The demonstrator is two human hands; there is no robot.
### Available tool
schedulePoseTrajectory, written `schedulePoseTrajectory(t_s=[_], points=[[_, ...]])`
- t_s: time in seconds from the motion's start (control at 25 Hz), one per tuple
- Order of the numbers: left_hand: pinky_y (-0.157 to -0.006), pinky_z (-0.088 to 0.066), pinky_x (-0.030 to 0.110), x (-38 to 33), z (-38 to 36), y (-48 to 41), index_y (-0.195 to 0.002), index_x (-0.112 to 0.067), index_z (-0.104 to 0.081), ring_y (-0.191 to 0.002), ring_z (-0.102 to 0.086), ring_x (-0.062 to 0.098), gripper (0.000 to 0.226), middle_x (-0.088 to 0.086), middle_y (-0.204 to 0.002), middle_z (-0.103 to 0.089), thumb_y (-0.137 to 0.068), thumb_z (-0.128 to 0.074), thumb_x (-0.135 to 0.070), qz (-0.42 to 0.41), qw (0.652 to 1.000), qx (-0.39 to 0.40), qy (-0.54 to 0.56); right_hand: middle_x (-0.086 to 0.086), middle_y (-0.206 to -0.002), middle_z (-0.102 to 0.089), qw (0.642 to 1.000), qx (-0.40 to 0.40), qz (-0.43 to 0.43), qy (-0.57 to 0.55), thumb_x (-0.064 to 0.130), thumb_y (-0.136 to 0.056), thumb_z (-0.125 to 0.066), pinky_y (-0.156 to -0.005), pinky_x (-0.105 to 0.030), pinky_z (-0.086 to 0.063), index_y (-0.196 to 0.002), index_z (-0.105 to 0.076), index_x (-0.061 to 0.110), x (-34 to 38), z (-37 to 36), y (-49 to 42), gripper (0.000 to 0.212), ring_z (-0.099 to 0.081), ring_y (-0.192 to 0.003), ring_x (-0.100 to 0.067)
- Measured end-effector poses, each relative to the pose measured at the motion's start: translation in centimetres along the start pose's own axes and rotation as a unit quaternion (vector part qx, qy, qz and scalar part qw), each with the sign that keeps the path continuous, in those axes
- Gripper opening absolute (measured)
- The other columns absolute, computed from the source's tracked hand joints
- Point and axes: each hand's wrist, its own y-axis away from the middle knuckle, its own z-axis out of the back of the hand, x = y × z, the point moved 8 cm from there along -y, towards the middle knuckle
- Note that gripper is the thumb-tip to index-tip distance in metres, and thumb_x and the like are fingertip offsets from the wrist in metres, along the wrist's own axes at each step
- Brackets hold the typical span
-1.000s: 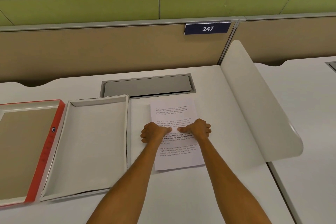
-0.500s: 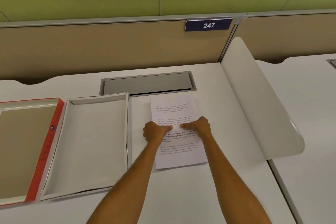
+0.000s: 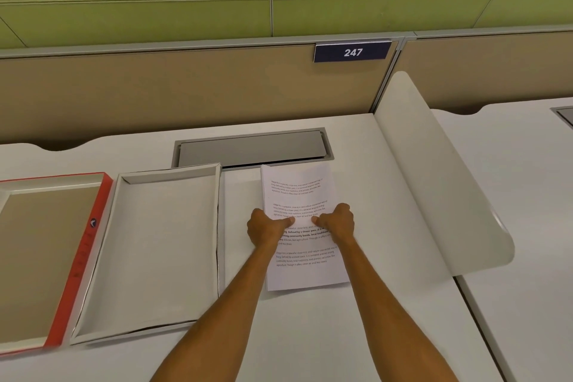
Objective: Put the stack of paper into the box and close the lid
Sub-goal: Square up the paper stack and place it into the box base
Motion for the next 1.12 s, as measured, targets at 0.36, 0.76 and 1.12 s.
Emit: schedulePoseTrajectory(t_s=[0.36,0.76,1.12], points=[[-0.07,-0.063,0.04,-4.3,3.3,4.4,-0.101,-0.02,-0.058,-0.082,-0.071,0.019,0.058,0.002,-0.1,-0.07,-0.056,-0.093,-0.026,-0.094,0.97,-0.01,0.223,-0.005,-0.107,-0.057,0.973,-0.055,0.147,-0.172,0.016,-0.075,-0.081,-0.066,-0.025,-0.054,-0.108,-0.04,0.014,4.0,5.6,4.2,0.053,-0.062,-0.092,-0.024],[-0.07,-0.056,0.018,-5.7,4.2,7.2,-0.092,-0.039,-0.056,-0.083,-0.065,0.01,0.055,-0.013,-0.09,-0.065,-0.059,-0.091,-0.012,-0.213,0.929,-0.045,0.299,-0.007,-0.113,-0.062,0.93,-0.05,0.226,-0.286,0.011,-0.069,-0.085,-0.083,-0.048,-0.06,-0.117,-0.048,0.028,2.4,6.1,5.0,0.063,-0.062,-0.108,-0.024],[-0.079,-0.055,0.025,-5.8,4.0,6.2,-0.105,-0.034,-0.053,-0.088,-0.064,0.009,0.062,-0.011,-0.096,-0.064,-0.06,-0.091,-0.017,-0.23,0.937,-0.015,0.263,-0.002,-0.118,-0.062,0.934,-0.03,0.247,-0.256,0.026,-0.063,-0.088,-0.087,-0.047,-0.059,-0.127,-0.046,0.028,2.5,6.3,4.2,0.077,-0.062,-0.109,-0.021]])
